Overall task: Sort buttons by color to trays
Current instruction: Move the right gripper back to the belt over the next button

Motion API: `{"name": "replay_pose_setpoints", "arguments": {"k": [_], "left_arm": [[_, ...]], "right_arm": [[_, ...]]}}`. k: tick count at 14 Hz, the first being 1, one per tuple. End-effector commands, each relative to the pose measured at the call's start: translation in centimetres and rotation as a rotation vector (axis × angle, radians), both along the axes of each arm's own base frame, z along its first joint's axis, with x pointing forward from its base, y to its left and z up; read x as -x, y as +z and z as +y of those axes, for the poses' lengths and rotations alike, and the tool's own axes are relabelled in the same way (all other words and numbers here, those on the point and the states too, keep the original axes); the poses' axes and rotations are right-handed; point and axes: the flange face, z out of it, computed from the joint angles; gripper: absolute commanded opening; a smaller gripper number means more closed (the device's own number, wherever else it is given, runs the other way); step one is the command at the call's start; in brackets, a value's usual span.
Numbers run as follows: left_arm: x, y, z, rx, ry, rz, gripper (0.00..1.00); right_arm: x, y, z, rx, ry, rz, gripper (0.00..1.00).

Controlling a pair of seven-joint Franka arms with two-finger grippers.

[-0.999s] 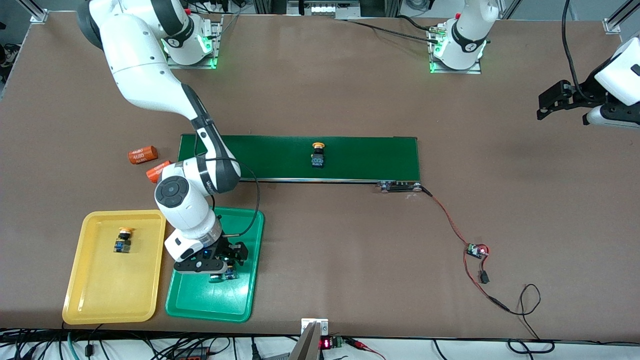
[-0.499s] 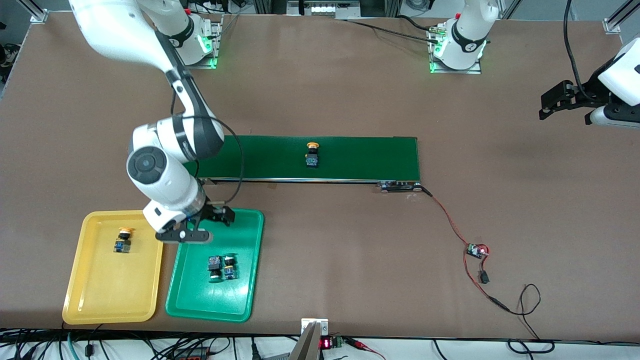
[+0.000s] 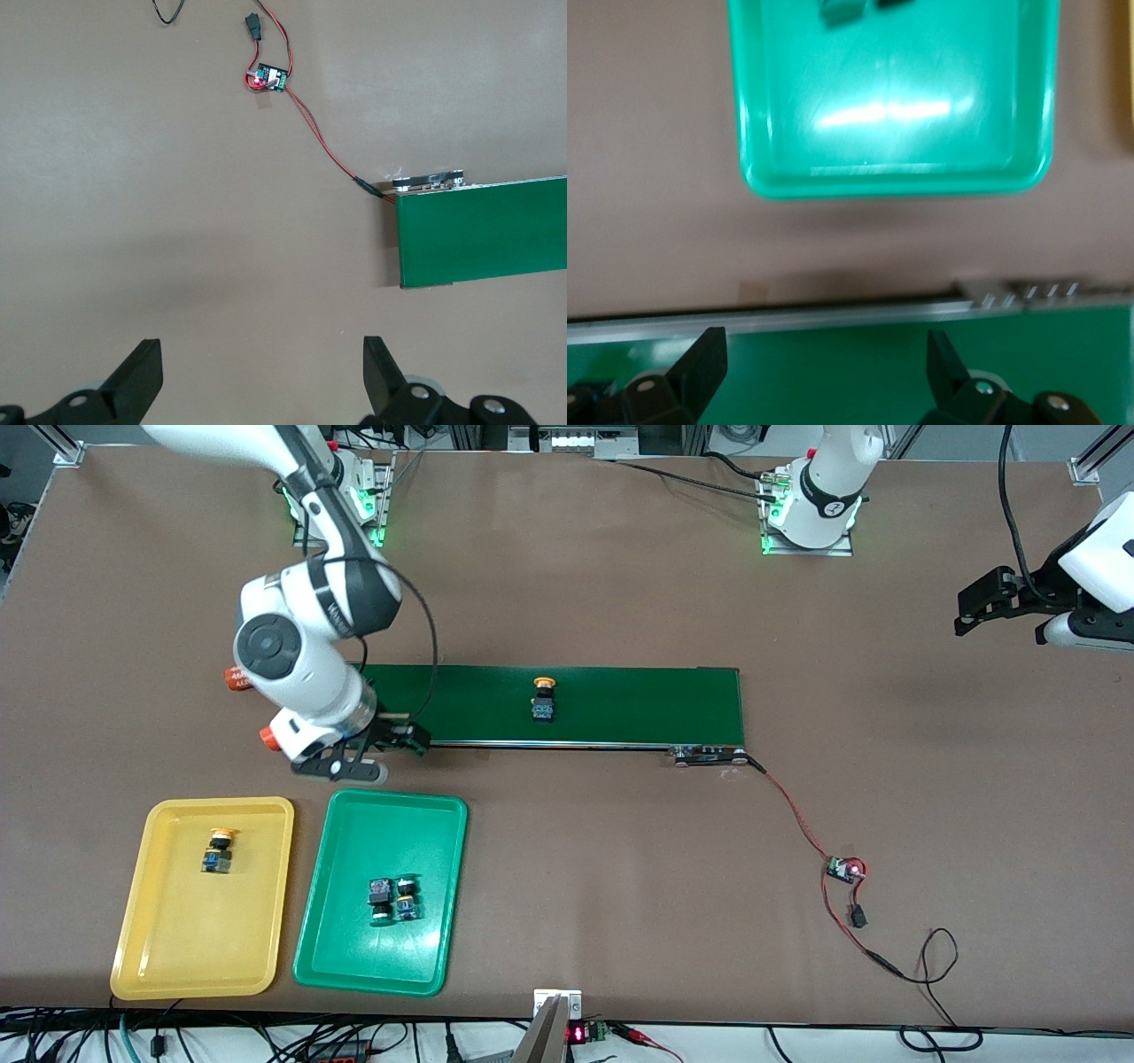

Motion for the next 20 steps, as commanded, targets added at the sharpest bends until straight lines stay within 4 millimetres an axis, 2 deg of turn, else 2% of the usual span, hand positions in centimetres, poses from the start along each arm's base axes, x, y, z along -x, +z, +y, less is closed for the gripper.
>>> {"name": "replay_pose_setpoints", "arguments": {"k": [1, 5, 6, 10, 13, 17, 20], "left_arm": [[-0.1, 0.5, 0.2, 0.007, -0.012, 0.003, 1.00], [-0.1, 0.5, 0.3, 0.007, -0.010, 0.005, 1.00], [-0.1, 0.5, 0.3, 0.007, -0.010, 0.005, 1.00], [-0.1, 0.5, 0.3, 0.007, -0.010, 0.005, 1.00], [0.0, 0.5, 0.3, 0.007, -0.010, 0.009, 1.00], [0.0, 0.5, 0.3, 0.006, -0.010, 0.009, 1.00], [0.0, 0.5, 0.3, 0.004, -0.012, 0.008, 1.00]], "right_arm": [[3.6, -0.5, 1.1, 0.024, 0.017, -0.005, 1.00], [6.8, -2.3, 2.9, 0.034, 0.025, -0.047, 1.00], [7.0, -2.5, 3.1, 0.030, 0.022, -0.051, 1.00], [7.5, -2.5, 4.3, 0.058, 0.029, -0.094, 1.00], [7.7, -2.9, 4.4, 0.061, 0.030, -0.089, 1.00], [7.8, -3.8, 4.5, 0.061, 0.035, -0.084, 1.00], [8.1, -5.0, 5.4, 0.057, 0.070, -0.091, 1.00]]}}
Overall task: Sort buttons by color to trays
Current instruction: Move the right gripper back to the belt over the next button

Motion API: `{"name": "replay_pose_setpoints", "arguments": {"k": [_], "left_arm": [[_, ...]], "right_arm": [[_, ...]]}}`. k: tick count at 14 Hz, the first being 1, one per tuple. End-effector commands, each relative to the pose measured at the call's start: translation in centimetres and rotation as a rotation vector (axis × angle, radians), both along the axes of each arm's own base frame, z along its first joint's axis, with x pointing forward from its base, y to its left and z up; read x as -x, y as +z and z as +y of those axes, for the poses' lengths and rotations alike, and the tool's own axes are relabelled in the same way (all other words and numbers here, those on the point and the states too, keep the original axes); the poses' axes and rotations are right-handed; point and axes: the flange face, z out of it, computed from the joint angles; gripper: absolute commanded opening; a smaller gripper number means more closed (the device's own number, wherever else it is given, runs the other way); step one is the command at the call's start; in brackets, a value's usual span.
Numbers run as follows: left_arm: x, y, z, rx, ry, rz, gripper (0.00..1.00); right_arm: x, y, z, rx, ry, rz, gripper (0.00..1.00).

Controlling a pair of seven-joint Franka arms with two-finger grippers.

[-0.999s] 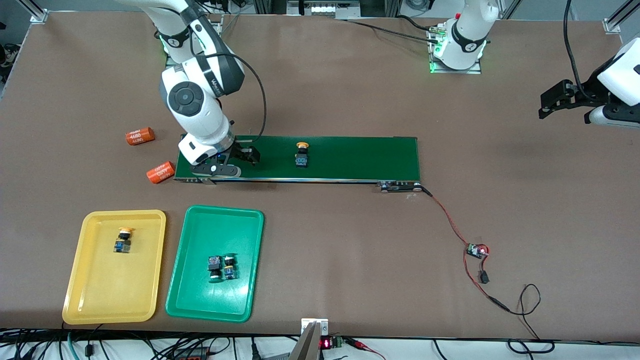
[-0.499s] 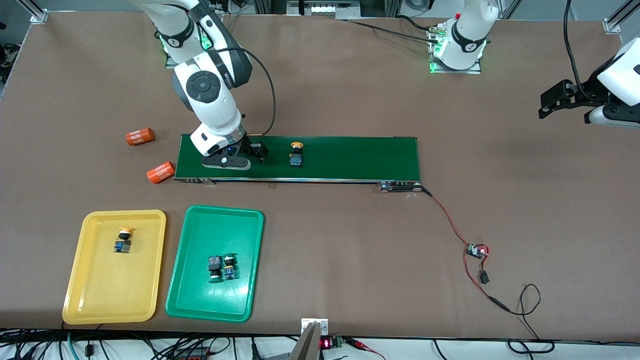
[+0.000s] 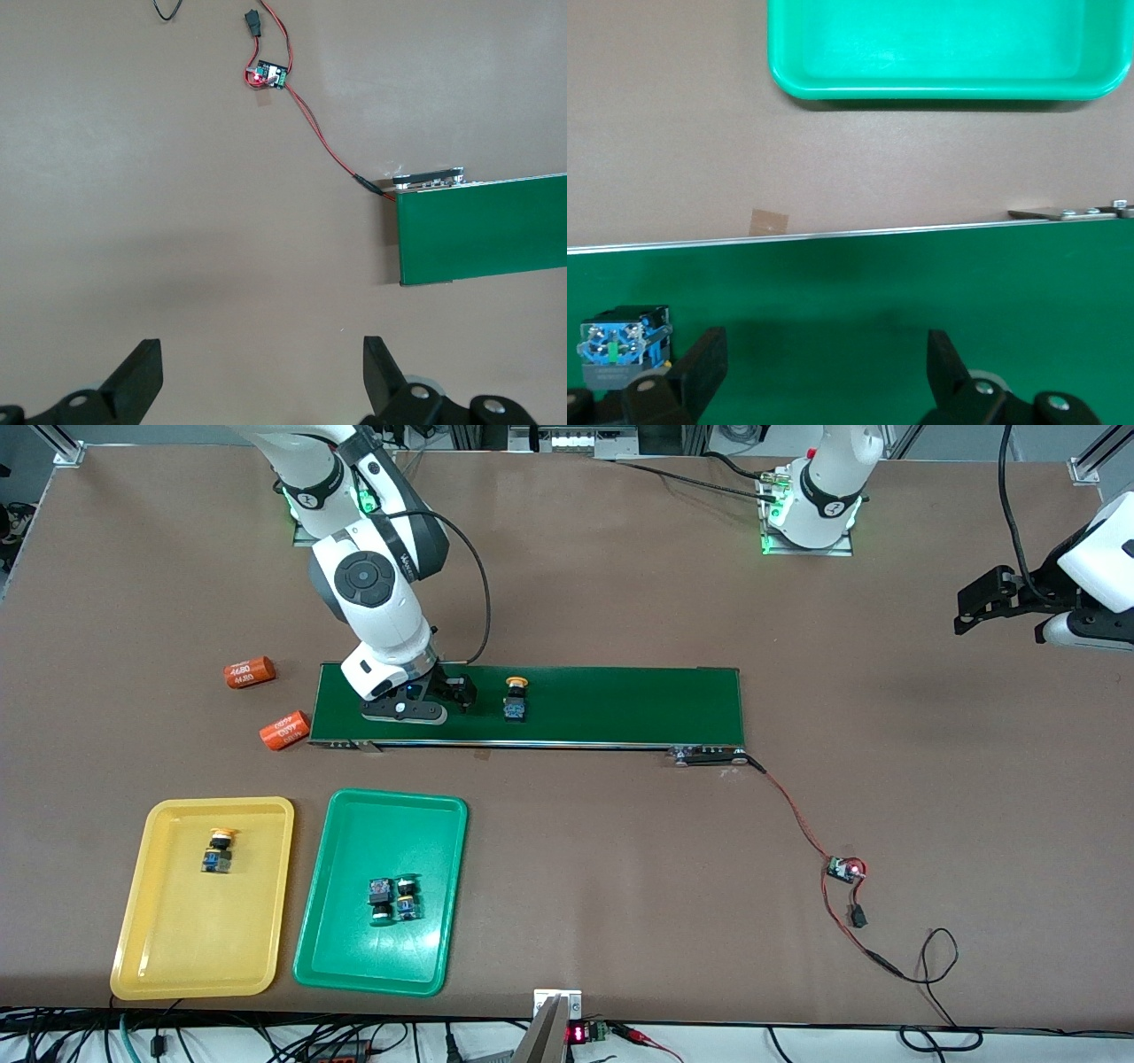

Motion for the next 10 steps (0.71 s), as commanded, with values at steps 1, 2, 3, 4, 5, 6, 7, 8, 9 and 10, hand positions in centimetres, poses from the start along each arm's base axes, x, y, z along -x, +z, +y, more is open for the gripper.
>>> {"name": "replay_pose_setpoints", "arguments": {"k": [1, 2, 3, 4, 5, 6, 7, 8, 9, 10], "left_arm": [[-0.10, 0.59, 0.12, 0.004, -0.015, 0.002, 1.00], [-0.09, 0.86, 0.10, 0.006, -0.013, -0.002, 1.00], [-0.07, 0.92, -0.06, 0.006, -0.017, -0.002, 1.00], [-0.11, 0.84, -0.23, 0.006, -0.018, -0.001, 1.00], [-0.05, 0.91, -0.23, 0.006, -0.018, -0.001, 1.00], [0.07, 0.82, -0.31, 0.006, -0.018, 0.010, 1.00], [0.14, 0.77, -0.23, 0.005, -0.017, 0.016, 1.00], [0.15, 0.76, -0.14, 0.005, -0.015, 0.018, 1.00], [0.08, 0.76, -0.06, 0.005, -0.014, 0.016, 1.00], [0.07, 0.77, -0.13, 0.004, -0.017, 0.014, 1.00]], "right_arm": [[0.80, -0.84, 0.91, 0.013, 0.036, -0.020, 1.00], [0.90, -0.92, 1.05, 0.021, 0.052, -0.024, 1.00], [0.95, -1.15, 1.04, 0.028, 0.059, -0.024, 1.00], [1.01, -1.32, 1.10, 0.028, 0.061, -0.021, 1.00], [1.07, -1.50, 1.17, 0.029, 0.062, -0.018, 1.00], [1.08, -1.50, 1.17, 0.030, 0.062, -0.018, 1.00], [1.08, -1.50, 1.17, 0.030, 0.062, -0.018, 1.00], [1.03, -1.50, 1.10, 0.029, 0.059, -0.018, 1.00], [1.03, -1.50, 1.10, 0.029, 0.059, -0.018, 1.00], [1.03, -1.50, 1.10, 0.029, 0.059, -0.018, 1.00]]}}
